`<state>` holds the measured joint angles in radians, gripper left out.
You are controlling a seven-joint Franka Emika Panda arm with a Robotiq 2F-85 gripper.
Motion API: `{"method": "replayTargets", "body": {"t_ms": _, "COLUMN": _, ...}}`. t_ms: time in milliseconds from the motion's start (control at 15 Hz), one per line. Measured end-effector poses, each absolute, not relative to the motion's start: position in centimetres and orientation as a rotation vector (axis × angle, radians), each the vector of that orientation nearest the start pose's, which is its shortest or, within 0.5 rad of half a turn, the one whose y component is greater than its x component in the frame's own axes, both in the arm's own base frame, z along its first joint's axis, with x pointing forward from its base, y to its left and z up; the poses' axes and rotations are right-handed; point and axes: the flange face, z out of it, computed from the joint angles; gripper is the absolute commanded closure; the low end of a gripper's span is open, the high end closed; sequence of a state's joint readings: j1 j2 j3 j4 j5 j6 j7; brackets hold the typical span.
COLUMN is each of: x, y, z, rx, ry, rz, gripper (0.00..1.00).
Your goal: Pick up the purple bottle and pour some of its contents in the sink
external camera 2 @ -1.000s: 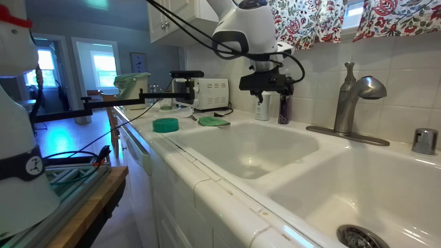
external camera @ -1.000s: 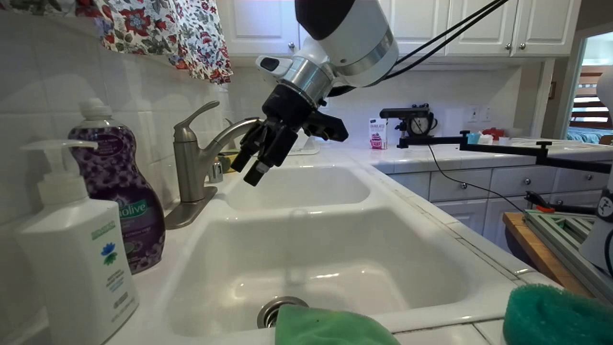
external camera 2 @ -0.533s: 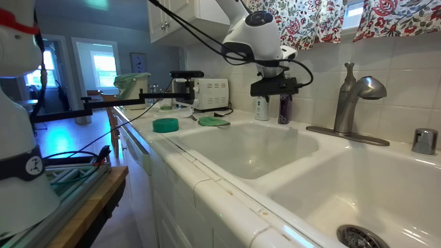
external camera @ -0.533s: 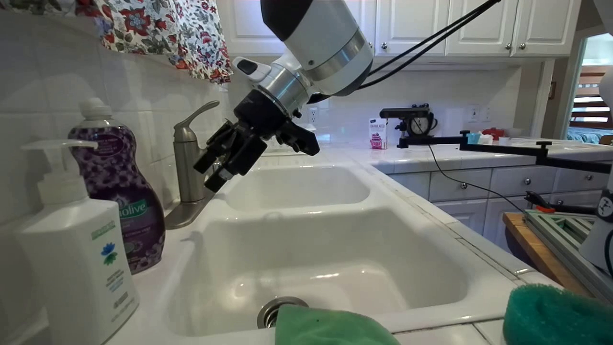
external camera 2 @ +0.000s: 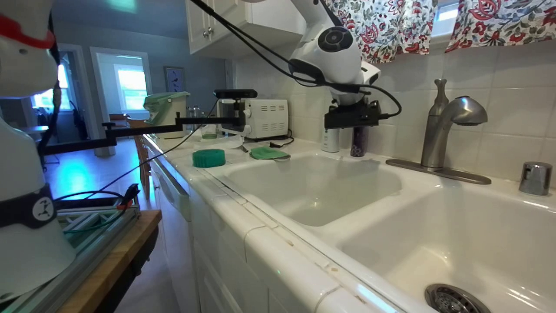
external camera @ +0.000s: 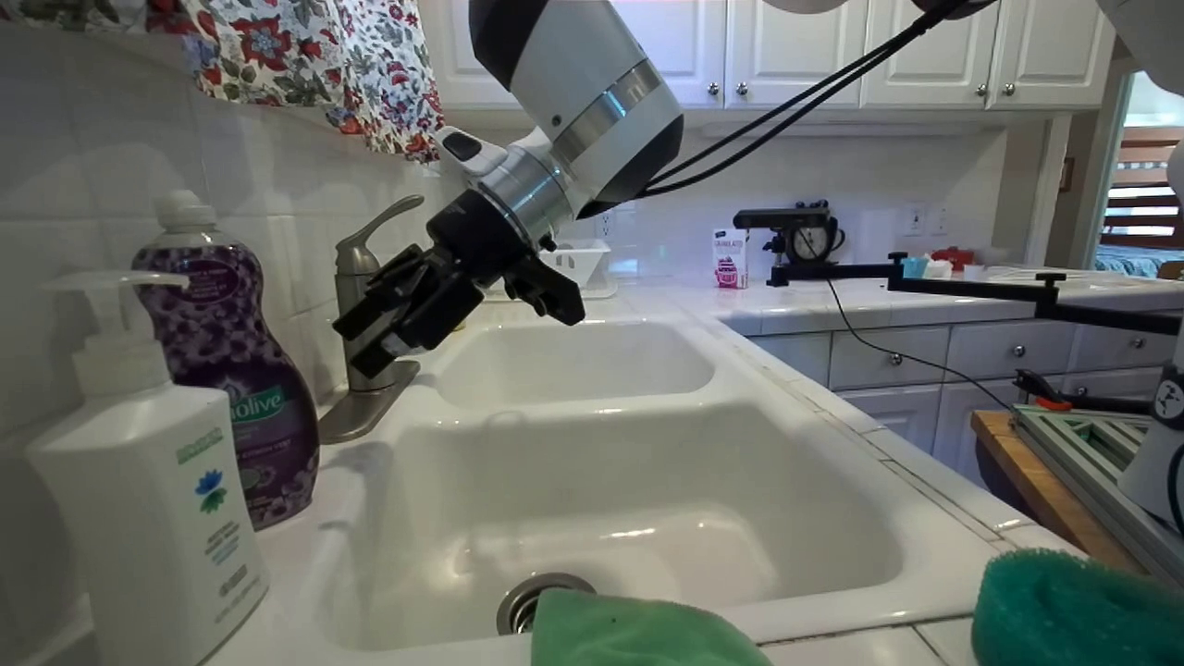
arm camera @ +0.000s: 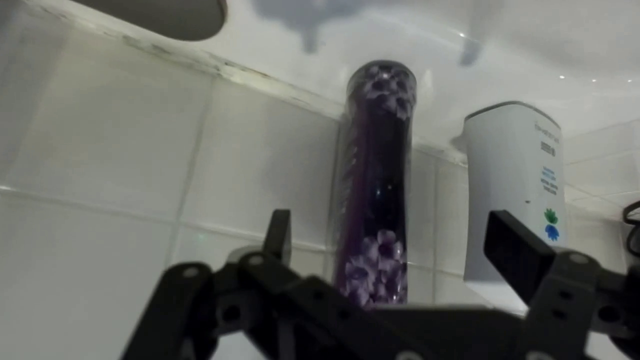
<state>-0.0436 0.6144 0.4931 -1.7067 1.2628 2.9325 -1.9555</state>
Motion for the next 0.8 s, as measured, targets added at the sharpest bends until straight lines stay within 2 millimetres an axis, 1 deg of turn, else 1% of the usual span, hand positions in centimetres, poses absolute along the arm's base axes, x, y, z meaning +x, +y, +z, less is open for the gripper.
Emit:
{"method": "replayTargets", "body": {"t_ms": 133, "x": 66.6, "y": 20.6, "z": 29.0, "rx": -2.209, "ry": -1.262, "rz": -1.231, "gripper": 0.00}}
{"method": "replayTargets", "body": {"t_ms": 333, "x": 66.6, "y": 22.1, "z": 28.3, "rx": -2.167, "ry": -1.272, "rz": -1.242, "gripper": 0.00}}
{"method": "replayTargets", "body": {"t_ms": 533, "x": 67.0, "y": 23.1, "z": 28.5, "rx": -2.125, "ry": -1.289, "rz": -1.280, "gripper": 0.00}}
{"method": "replayTargets", "body": {"t_ms": 733, "x": 67.6, "y": 23.3, "z": 28.7, "rx": -2.103, "ry": -1.301, "rz": -1.319, "gripper": 0.00}}
{"method": "replayTargets", "body": {"t_ms": 800, "x": 67.8, "y": 23.3, "z": 28.7, "rx": -2.096, "ry": -1.304, "rz": -1.328, "gripper": 0.12}}
